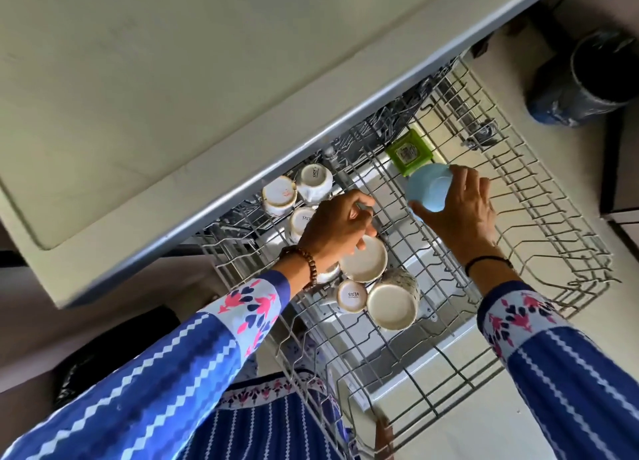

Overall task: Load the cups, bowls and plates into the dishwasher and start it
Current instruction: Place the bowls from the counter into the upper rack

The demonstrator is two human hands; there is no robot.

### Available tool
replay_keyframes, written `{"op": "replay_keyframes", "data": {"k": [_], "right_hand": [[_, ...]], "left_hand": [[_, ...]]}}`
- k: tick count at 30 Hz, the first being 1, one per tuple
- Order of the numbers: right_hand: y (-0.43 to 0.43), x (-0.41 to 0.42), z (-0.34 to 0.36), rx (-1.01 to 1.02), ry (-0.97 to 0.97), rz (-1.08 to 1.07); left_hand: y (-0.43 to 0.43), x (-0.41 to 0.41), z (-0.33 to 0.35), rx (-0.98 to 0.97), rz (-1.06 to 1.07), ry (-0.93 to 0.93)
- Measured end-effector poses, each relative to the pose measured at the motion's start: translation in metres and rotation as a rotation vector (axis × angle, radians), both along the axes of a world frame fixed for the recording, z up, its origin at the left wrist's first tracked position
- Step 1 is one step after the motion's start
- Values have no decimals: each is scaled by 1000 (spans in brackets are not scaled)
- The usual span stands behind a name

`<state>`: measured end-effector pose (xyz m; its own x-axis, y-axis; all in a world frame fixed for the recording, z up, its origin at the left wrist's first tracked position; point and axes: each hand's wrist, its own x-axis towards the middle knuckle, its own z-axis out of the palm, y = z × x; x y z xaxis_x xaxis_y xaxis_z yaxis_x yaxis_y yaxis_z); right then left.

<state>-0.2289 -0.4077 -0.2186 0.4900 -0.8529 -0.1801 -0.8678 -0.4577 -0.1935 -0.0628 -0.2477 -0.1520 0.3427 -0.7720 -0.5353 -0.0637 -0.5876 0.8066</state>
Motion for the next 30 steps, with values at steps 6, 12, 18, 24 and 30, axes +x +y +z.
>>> {"op": "replay_keyframes", "data": {"k": [6, 12, 18, 24, 30], "right_hand": [[5, 2, 0, 1, 6, 19], [35, 7, 38, -66, -148, 71], [100, 27, 91, -103, -388, 125], [185, 46, 139, -147, -501, 319], [277, 63, 172, -73, -509, 363]], "left_hand": [[5, 3, 5, -4, -1, -2], [19, 2, 35, -24, 0, -39], [50, 5, 79, -61, 8, -36], [112, 12, 120, -138, 64, -129], [211, 23, 146, -191, 81, -311]]}}
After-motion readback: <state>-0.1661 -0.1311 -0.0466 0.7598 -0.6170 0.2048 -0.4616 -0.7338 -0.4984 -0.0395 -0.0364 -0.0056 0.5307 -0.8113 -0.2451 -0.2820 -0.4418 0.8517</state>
